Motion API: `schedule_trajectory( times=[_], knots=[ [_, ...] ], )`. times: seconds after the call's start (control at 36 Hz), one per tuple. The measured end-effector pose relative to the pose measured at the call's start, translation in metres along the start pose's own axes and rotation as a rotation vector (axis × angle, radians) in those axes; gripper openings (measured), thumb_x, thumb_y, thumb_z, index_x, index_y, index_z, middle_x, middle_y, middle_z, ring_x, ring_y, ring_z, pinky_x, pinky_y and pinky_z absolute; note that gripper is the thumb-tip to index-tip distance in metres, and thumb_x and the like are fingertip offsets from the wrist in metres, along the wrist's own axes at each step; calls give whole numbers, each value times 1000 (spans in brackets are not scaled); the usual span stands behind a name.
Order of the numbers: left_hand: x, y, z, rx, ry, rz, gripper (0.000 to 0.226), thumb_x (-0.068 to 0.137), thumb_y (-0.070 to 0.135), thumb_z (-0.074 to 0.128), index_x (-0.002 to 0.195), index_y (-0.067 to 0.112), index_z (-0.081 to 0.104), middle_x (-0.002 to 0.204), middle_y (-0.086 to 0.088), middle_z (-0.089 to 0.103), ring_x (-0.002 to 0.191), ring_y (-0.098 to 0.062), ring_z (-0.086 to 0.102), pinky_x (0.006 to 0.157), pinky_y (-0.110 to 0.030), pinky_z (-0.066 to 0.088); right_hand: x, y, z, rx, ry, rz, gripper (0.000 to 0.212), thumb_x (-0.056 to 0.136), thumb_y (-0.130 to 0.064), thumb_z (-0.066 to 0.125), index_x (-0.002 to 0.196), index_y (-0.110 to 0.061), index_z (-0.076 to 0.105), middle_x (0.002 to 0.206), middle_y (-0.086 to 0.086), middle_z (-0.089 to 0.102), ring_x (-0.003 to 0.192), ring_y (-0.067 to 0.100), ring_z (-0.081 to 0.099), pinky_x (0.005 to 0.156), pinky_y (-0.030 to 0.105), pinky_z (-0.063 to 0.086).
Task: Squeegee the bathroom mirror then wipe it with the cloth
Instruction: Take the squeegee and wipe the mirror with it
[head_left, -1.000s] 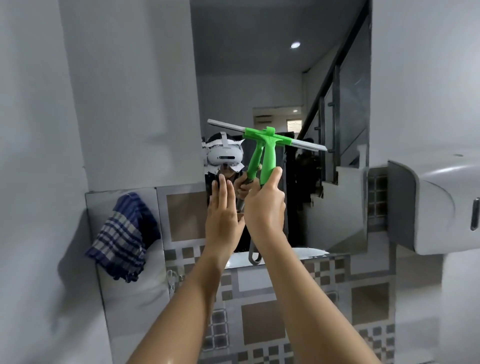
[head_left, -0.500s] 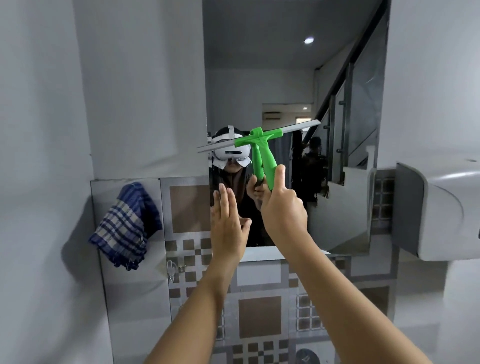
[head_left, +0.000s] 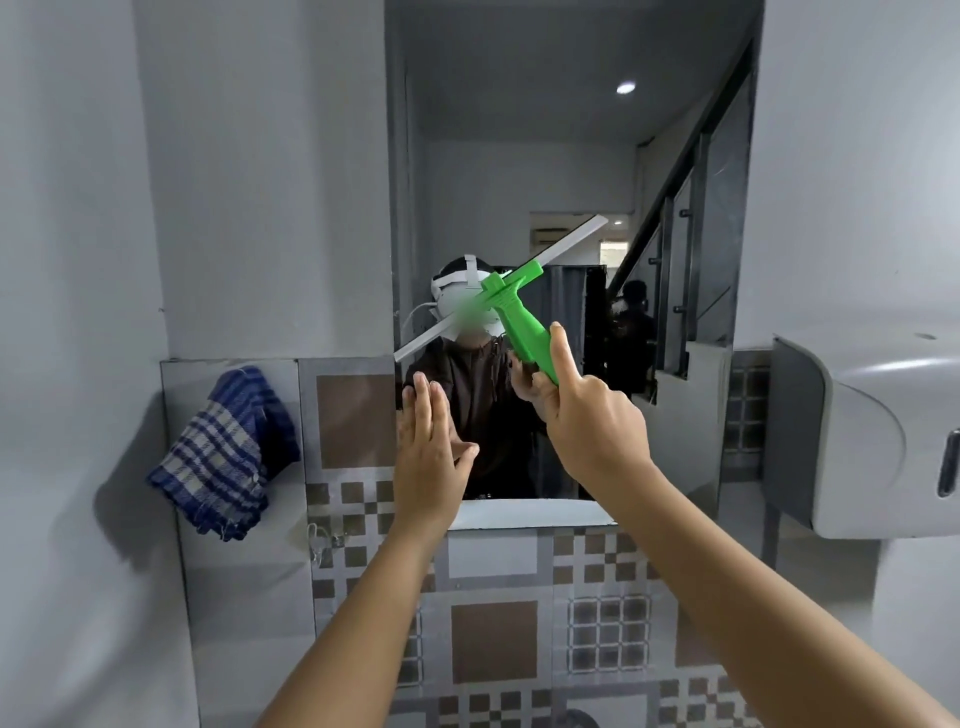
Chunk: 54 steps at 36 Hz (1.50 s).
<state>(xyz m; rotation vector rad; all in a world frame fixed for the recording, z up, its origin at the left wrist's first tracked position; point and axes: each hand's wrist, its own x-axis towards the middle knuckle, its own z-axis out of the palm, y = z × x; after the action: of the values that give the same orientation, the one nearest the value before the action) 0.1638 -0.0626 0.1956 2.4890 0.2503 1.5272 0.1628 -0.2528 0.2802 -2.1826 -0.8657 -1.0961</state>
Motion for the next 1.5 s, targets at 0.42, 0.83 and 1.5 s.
schedule_trajectory(
  times=[0.42, 0.83, 1.5],
  knots=[
    [-1, -3, 2, 30, -18, 9, 90, 86, 31, 63, 147, 12, 0, 157, -4, -3, 143, -24, -9, 112, -45, 27, 16, 50, -16, -66, 5, -216, 52, 98, -31, 33, 147, -32, 13, 100, 16, 67, 54, 31, 60, 44, 32, 47],
    [-3, -3, 4, 53, -29, 20, 88, 89, 34, 54, 146, 19, -12, 153, 10, -21, 143, -20, -14, 104, -43, 41, 33, 81, -25, -136, 71, -361, 52, 88, -20, 58, 138, -21, 42, 65, 20, 64, 33, 28, 49, 37, 14, 23],
    [-2, 5, -1, 83, -19, -12, 92, 87, 33, 60, 144, 15, -11, 155, 5, -14, 141, -20, -14, 96, -36, 45, -11, 192, -54, -282, -78, -225, 66, 90, -28, 51, 145, -35, 15, 54, 3, 47, 35, 23, 38, 35, 27, 36]
  ],
)
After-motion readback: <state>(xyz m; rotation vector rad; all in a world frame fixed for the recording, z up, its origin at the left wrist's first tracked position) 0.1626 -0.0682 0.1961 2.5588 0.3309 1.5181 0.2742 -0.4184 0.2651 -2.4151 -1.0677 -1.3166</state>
